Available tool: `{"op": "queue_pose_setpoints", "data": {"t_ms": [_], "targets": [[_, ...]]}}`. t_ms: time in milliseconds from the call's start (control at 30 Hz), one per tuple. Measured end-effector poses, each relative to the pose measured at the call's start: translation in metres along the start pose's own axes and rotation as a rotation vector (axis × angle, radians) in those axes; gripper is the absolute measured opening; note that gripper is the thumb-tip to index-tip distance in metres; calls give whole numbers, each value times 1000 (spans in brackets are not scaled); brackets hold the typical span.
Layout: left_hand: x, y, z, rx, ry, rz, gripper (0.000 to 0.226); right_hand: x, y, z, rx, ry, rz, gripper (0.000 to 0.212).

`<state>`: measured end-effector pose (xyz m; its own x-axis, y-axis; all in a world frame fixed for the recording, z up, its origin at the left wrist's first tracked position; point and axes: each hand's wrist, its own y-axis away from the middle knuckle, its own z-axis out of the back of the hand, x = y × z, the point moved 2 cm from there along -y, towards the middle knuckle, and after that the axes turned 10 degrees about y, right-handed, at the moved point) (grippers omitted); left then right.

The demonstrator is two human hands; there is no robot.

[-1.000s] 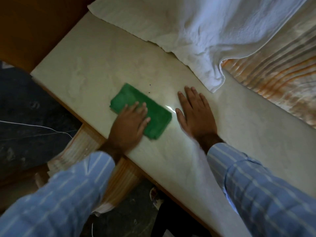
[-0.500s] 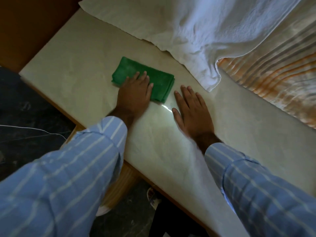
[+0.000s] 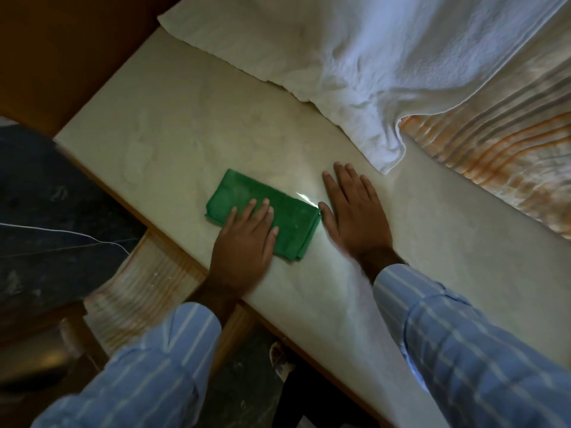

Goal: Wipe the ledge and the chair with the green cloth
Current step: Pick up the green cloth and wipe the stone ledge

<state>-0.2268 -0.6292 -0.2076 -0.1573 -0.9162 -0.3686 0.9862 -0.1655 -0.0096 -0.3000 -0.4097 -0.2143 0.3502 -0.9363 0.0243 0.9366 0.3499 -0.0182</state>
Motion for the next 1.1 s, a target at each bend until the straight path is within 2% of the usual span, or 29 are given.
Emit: {"op": "queue_pose_setpoints", "data": {"t_ms": [167,367,467,667,767,867,967,1100], "targets": [[11,-27,5,-9,-27,-47,42,0,-2,-1,28,14,6,63],[17,-128,16,41,-49,116,49,0,-1,-2,9,1,-3,62],[24,-158,18,71,-59,138,50,0,0,-2,4,-3,-6,61],[17,-112,16,80,-19,100,48,1,0,-1,-6,0,-4,61],[8,-54,18,50,18,13,42,2,-1,1,-17,-10,-6,58],[14,-11,19,104,23,-82,42,2,0,3,-5,-13,-7,57],[34,-20,23,85,29,-138,41,3,0,3,-11,-5,-5,57],[63,-66,33,-15,30,-11,43,3,0,3,-7,-4,-11,58]]}}
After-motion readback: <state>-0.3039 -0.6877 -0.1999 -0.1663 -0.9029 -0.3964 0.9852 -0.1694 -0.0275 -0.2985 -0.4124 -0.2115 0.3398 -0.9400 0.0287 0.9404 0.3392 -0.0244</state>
